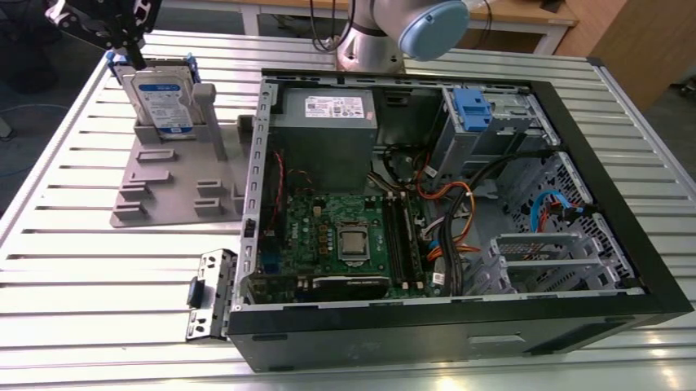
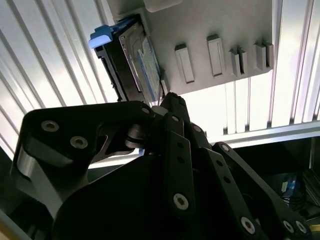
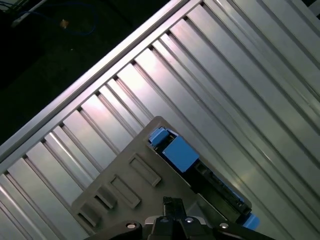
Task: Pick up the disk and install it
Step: 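Pick up the disk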
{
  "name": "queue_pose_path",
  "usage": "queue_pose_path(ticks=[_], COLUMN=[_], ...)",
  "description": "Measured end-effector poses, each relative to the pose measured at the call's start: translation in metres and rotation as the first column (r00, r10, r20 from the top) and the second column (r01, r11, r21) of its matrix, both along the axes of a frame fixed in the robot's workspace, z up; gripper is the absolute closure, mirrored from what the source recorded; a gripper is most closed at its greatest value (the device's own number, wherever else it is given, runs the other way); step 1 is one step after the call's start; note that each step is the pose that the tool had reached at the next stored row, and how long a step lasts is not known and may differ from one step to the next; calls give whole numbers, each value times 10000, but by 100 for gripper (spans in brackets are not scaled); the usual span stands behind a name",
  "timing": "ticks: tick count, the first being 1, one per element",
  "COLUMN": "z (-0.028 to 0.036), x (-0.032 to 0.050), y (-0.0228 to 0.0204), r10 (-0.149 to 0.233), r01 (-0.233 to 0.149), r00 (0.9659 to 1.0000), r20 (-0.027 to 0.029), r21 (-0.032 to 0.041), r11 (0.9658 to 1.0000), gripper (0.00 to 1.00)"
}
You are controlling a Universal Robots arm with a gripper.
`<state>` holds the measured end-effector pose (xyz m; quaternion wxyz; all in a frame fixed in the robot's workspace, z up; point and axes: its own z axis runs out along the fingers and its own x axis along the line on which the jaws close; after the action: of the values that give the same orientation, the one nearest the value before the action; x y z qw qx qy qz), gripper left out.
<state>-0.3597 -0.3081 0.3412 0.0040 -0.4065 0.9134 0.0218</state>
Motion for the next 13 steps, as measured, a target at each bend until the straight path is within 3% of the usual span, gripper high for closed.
queue_pose_path(ticks=[13], z=[0], x=[0], y=[0], r10=[886], r01=[-886], r00=[9961], r20=[0], r21=[1], r11=[9961], gripper=[90])
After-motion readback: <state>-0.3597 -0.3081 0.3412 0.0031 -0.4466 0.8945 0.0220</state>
